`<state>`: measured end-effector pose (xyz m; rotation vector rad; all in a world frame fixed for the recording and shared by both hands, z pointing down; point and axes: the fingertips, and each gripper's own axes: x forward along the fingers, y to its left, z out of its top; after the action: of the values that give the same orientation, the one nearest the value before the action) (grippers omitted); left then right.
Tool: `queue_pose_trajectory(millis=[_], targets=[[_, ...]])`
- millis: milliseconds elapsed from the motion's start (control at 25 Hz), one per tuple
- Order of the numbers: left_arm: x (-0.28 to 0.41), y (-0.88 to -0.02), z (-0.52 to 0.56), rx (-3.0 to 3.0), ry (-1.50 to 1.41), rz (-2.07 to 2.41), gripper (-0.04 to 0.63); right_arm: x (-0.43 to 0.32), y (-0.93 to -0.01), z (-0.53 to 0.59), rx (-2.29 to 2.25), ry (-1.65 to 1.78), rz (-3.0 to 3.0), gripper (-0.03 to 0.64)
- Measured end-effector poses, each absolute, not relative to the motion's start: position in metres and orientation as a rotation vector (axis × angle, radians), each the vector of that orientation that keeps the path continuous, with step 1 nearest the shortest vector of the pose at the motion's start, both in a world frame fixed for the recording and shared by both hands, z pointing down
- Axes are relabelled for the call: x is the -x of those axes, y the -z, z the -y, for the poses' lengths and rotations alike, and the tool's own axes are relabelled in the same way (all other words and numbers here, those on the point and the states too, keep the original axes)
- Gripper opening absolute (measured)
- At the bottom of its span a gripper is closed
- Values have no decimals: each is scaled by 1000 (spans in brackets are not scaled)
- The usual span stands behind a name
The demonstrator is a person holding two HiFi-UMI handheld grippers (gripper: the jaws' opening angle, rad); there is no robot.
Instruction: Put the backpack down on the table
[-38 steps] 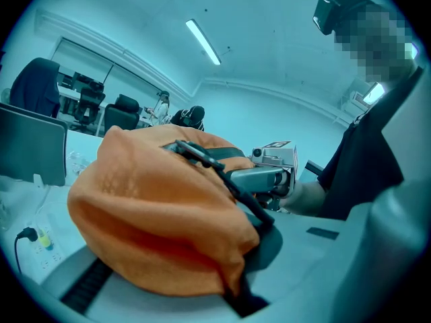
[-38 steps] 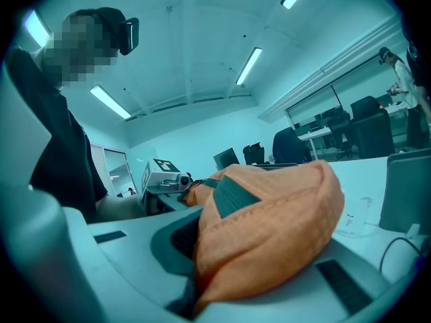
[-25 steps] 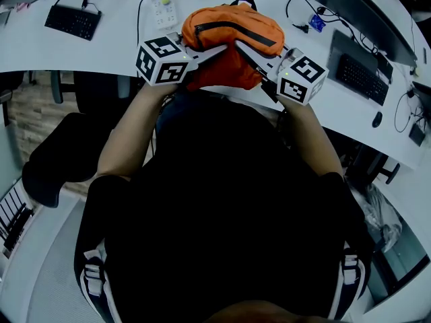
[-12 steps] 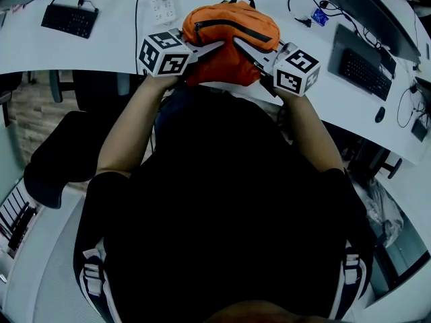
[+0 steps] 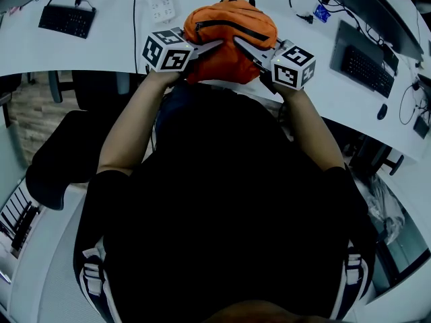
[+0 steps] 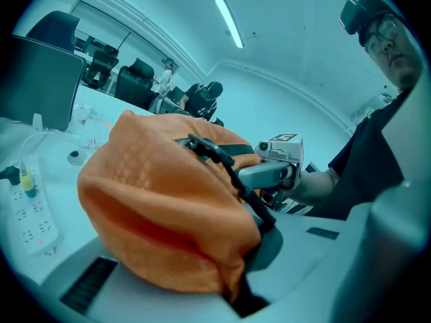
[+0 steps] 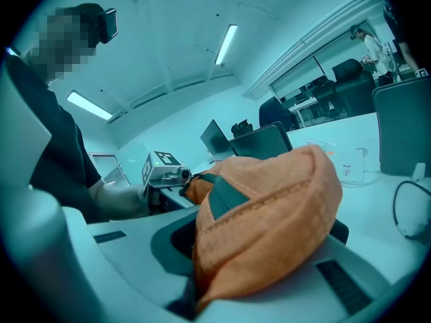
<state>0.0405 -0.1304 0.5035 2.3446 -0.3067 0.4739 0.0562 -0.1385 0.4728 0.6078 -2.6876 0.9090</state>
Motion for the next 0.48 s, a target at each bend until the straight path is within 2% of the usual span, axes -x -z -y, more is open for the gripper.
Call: queue_pose_trajectory(millis=[480], targets=[[-38,-536,135,-2282,-485,293,41,-57,-509,145,-610,-965,2619,38]])
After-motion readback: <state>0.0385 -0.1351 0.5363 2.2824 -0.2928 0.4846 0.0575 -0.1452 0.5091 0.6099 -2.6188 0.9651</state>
